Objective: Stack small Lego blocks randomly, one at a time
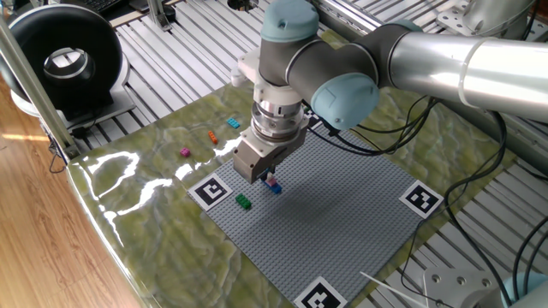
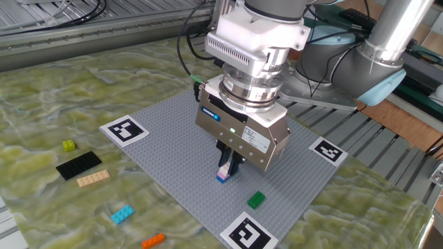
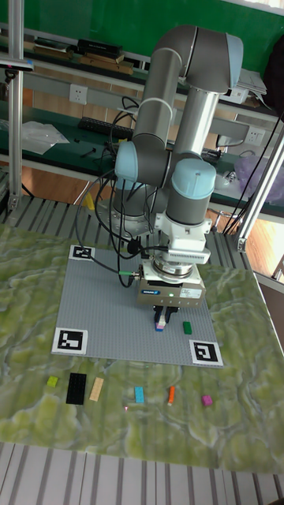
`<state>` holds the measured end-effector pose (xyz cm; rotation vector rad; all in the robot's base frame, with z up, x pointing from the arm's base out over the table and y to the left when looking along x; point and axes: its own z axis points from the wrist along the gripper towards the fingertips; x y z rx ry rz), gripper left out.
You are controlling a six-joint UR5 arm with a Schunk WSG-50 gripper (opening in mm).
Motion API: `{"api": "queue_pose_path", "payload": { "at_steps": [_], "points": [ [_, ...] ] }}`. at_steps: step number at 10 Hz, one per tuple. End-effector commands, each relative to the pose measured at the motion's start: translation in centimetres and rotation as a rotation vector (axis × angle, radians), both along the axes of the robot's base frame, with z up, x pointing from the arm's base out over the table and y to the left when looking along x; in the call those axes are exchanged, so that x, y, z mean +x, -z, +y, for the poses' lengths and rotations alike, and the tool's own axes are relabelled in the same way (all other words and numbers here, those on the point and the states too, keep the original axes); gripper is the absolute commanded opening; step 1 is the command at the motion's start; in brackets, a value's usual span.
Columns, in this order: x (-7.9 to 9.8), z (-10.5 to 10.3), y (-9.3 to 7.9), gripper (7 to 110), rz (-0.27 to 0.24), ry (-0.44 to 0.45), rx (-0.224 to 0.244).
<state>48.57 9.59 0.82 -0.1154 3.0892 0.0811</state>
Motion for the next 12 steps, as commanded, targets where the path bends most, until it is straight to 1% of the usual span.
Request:
{"api": "queue_pose_path", "payload": {
  "at_steps": [1, 4, 12],
  "points": [
    [0.07, 0.0, -0.06, 7, 0.001, 0.0, 0.008],
    [0.3, -0.42, -0.53, 7, 0.002, -0.002, 0.009],
    [0.22, -0.13, -0.37, 7, 0.004, -0.004, 0.016]
  ]
}}
